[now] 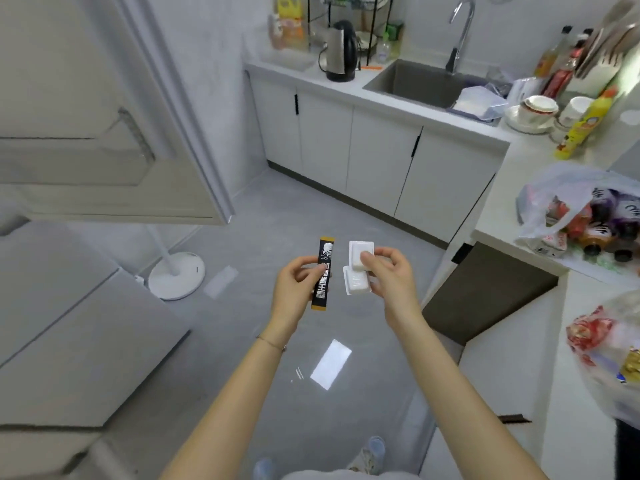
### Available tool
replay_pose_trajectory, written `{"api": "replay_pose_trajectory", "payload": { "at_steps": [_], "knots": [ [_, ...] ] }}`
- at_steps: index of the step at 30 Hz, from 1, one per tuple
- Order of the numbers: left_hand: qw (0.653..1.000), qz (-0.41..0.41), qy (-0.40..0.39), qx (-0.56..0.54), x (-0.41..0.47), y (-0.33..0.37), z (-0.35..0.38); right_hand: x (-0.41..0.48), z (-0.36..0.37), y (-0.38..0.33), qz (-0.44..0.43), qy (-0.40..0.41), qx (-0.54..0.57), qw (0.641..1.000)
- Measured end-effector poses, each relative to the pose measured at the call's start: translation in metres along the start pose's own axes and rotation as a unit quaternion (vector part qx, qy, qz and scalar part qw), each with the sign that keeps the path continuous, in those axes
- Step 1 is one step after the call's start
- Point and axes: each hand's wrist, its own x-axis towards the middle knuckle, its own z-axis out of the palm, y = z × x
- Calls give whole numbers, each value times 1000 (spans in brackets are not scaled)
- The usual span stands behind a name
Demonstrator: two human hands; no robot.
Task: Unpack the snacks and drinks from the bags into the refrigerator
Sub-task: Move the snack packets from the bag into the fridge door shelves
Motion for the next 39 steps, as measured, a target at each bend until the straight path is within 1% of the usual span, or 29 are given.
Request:
{"api": "replay_pose_trajectory", "payload": {
  "at_steps": [8, 16, 21, 27, 32, 35, 39],
  "knots": [
    [995, 24, 85, -49, -40, 16, -152, -63, 132, 28, 1, -76, -27, 997],
    [988, 44, 132, -69, -65, 25, -258, -111, 232, 47, -6, -126, -47, 991],
    [982, 52, 163, -82, -68, 29, -294, -117, 273, 39, -19, -159, -66, 985],
    [959, 82, 243, -117, -64, 43, -321, -104, 312, 30, -21, -219, -70, 973],
    [951, 93, 271, -119, -52, 60, -338, -94, 347, 18, -20, -271, -68, 960],
    [943, 114, 292, -113, -42, 73, -354, -89, 370, 10, -34, -305, -67, 949],
    [928, 148, 320, -117, -29, 87, -377, -85, 398, -3, -76, -338, -73, 935]
  ]
}}
